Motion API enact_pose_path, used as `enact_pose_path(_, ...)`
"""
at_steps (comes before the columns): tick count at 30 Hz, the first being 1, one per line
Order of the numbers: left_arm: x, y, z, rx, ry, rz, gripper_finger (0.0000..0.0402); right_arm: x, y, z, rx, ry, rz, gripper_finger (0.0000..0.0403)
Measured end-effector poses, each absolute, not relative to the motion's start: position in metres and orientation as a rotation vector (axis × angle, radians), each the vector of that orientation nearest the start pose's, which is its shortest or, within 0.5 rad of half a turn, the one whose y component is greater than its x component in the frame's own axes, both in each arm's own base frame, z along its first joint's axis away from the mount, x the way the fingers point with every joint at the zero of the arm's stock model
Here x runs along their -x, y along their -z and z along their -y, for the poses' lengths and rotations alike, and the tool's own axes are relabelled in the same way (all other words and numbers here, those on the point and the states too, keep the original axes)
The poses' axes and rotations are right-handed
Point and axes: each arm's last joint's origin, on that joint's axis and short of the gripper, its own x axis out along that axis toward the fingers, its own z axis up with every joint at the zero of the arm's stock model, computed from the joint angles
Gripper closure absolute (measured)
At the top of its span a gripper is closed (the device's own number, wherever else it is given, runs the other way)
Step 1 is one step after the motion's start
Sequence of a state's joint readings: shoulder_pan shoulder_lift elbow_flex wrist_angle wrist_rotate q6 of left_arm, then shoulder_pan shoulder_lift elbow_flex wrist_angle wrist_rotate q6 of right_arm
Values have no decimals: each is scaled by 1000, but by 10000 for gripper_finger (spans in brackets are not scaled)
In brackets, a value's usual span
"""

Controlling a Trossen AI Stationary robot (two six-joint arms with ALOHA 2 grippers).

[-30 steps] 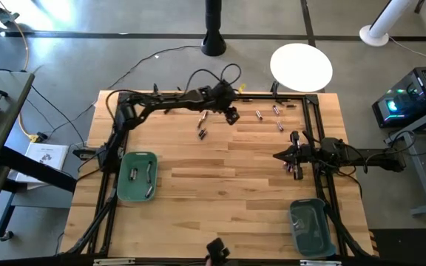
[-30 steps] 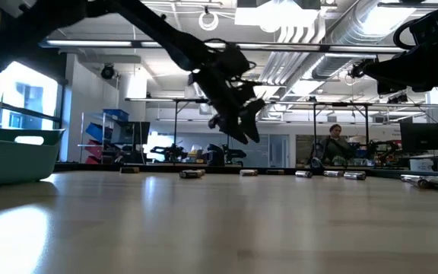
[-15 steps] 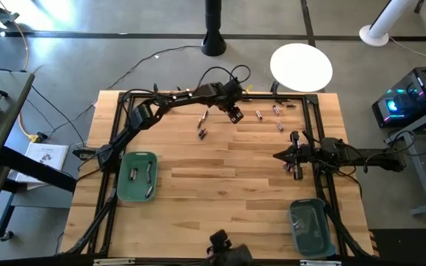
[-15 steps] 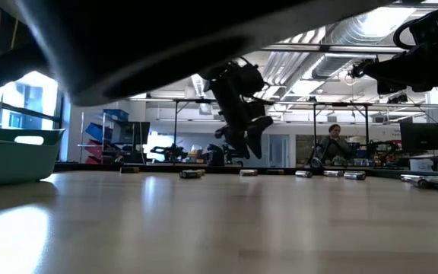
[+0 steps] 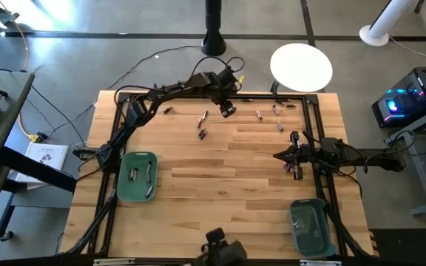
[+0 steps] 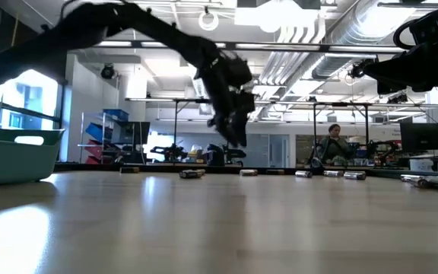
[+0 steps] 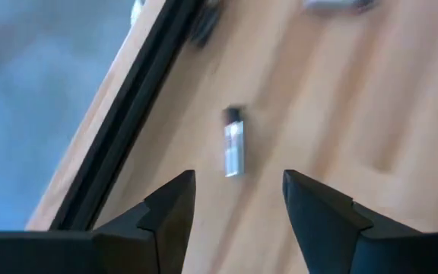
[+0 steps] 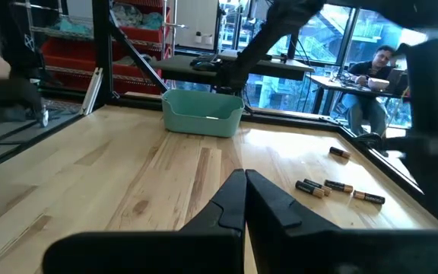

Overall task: Sort batteries
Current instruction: Put the silver battery into the green bin

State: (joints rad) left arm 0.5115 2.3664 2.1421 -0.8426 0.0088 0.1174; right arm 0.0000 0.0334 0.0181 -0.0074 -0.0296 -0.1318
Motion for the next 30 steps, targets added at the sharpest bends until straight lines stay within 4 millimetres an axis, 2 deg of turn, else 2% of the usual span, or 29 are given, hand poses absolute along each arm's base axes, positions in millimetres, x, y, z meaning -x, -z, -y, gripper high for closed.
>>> enact_pose_path(5, -443, -233, -208, 58, -326, -932, 242, -99, -166, -1, 131, -31, -21, 402)
enact_pose_path(8, -433, -246, -182, 5, -302, -775, 257, -99, -166, -1, 131, -31, -21, 402)
enact_pose_path(11, -414, -250, -161, -37, -294, -624, 268, -99, -166, -1, 131, -31, -20, 402)
enact_pose_path(17, -372, -252, -133, -65, -302, -379, 273, -99, -166, -1, 131, -31, -21, 402)
enact_pose_path(22, -338, -244, -115, -53, -308, -335, 273, -99, -167, -1, 139, -31, -19, 402)
enact_pose_path(25, -317, -243, -105, -65, -355, -334, 273, -99, -171, -1, 227, -27, 26, 402)
enact_pose_path(28, -297, -238, -90, -82, -398, -341, 273, -98, -180, -1, 221, -7, 123, 402)
enact_pose_path(30, -284, -240, -78, -95, -419, -301, 273, -96, -193, 0, 179, 24, 257, 402)
